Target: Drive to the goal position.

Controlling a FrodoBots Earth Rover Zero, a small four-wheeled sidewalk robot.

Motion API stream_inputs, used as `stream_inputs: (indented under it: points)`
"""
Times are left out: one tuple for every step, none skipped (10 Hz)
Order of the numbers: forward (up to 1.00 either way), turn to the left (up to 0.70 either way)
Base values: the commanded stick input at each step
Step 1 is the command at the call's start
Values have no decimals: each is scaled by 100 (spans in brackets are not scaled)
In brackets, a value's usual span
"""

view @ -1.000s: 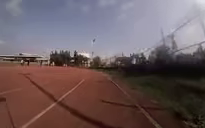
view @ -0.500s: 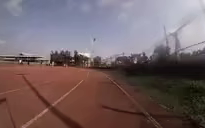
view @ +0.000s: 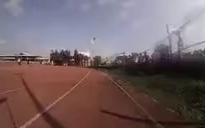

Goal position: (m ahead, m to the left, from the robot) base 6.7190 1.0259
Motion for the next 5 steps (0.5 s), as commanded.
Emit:
stream_inputs:
  points:
    - [50,0]
    - [50,0]
    - [50,0]
    - [50,0]
    - [50,0]
